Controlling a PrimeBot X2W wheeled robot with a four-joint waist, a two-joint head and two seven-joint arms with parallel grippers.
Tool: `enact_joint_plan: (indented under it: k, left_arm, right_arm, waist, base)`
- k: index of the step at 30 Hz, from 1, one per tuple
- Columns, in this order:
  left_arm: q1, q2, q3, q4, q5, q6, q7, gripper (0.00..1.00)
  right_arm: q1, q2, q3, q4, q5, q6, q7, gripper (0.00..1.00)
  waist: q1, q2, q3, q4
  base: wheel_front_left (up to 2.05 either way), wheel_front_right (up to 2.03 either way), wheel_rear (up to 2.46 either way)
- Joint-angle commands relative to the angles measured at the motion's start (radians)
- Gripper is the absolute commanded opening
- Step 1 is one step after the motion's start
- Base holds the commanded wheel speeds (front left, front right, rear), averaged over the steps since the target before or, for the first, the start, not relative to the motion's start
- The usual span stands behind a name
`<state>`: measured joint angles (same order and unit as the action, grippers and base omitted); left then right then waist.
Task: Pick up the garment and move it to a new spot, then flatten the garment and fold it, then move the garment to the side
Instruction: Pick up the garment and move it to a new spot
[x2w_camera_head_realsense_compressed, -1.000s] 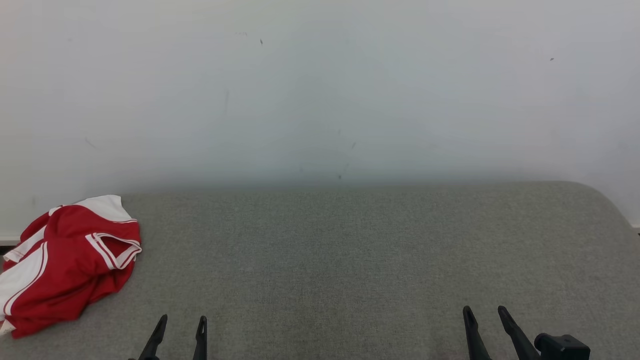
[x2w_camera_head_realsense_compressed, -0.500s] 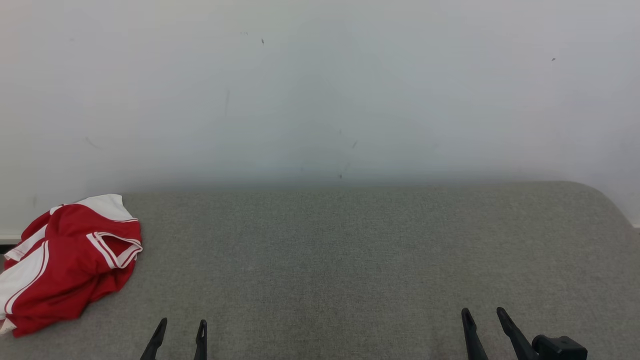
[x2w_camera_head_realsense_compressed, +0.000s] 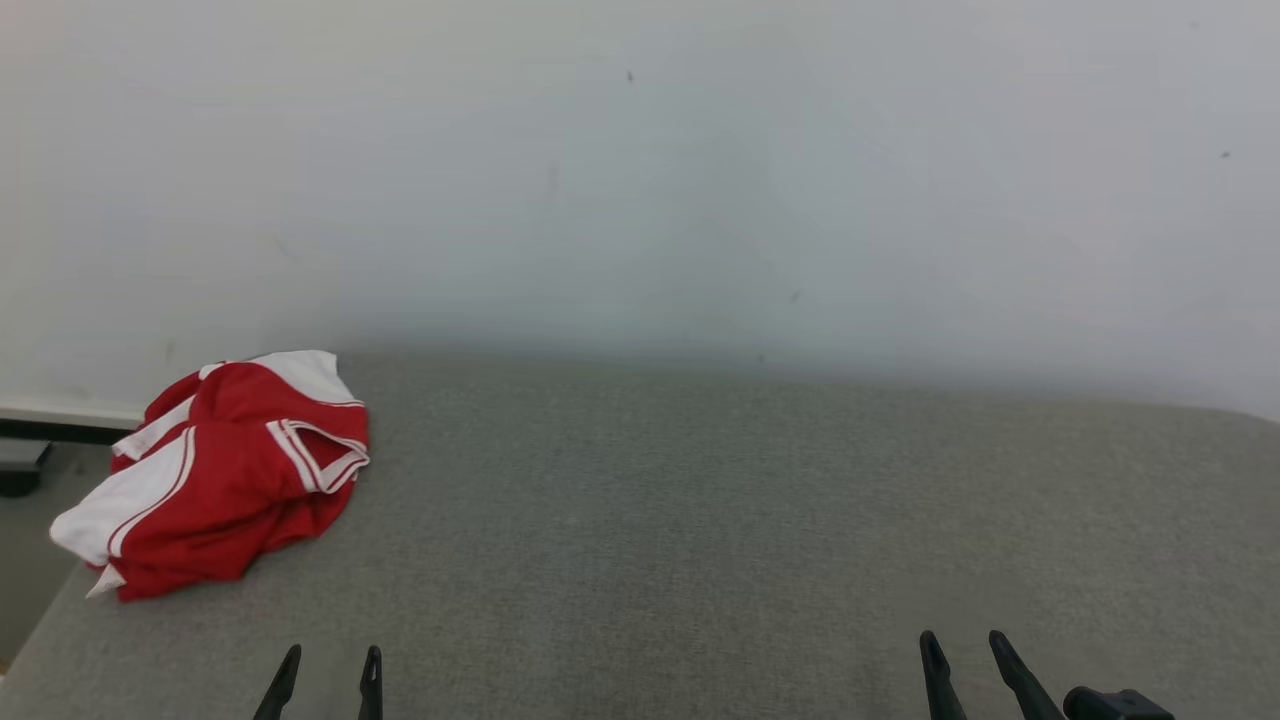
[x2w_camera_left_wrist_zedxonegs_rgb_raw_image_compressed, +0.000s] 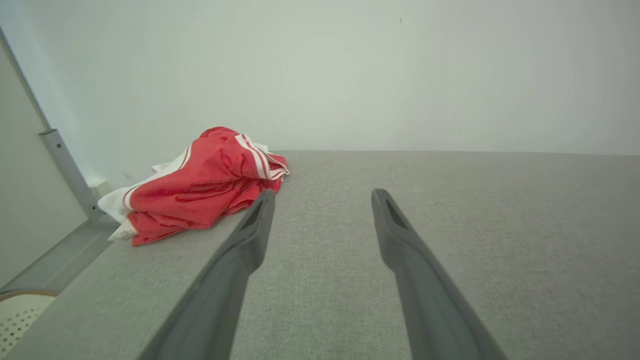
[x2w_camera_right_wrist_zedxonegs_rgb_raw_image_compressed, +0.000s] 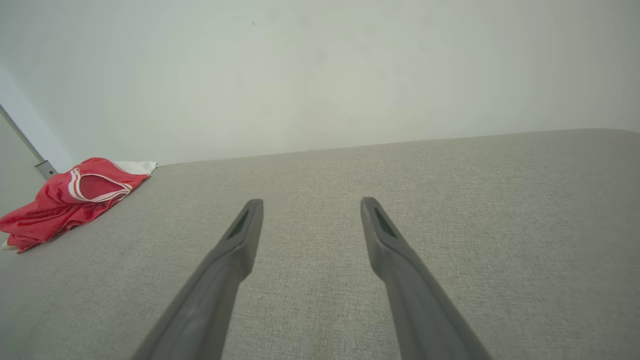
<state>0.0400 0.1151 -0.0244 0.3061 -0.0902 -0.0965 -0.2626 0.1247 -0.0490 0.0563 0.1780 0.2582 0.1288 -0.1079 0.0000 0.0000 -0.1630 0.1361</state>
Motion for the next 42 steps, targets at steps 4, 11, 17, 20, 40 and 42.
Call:
enact_joint_plan:
  k: [4,11,17,20,40,42]
  left_arm:
    - [0.019,0.014,0.016,0.003,-0.007,0.005,-0.004,1.0]
    - [0.013,0.035,0.031,0.011,-0.016,0.009,-0.004,1.0]
    - [0.014,0.027,0.072,-0.022,-0.042,0.03,-0.004,1.0]
    - [0.026,0.023,0.095,-0.041,-0.055,0.039,-0.004,1.0]
    - [-0.201,-0.01,0.054,0.13,-0.127,-0.003,0.131,1.0]
    - [-0.289,-0.016,0.007,0.197,-0.113,-0.012,0.199,1.0]
  right_arm:
    - [0.007,-0.002,0.01,0.013,0.021,0.004,-0.017,1.0]
    - [-0.018,-0.002,0.029,0.036,0.04,0.004,-0.042,1.0]
    - [-0.073,-0.002,0.068,0.053,0.04,0.004,-0.044,1.0]
    - [-0.109,-0.002,0.09,0.067,0.04,0.004,-0.049,1.0]
    - [-0.132,-0.002,0.108,0.117,0.029,0.004,-0.054,1.0]
    - [-0.111,-0.002,0.097,0.106,0.025,0.004,-0.047,1.0]
  waist:
    - [0.0,0.0,0.001,0.129]
    - [0.0,0.0,0.011,0.257]
    - [0.0,0.0,0.052,0.3]
    - [0.0,0.0,0.07,0.315]
    - [0.0,0.0,0.086,0.328]
    - [0.0,0.0,0.081,0.324]
  base:
    - [0.0,0.0,0.0]
    - [0.0,0.0,0.0]
    - [0.0,0.0,0.0]
    - [0.0,0.0,0.0]
    - [0.0,0.0,0.0]
    - [0.0,0.0,0.0]
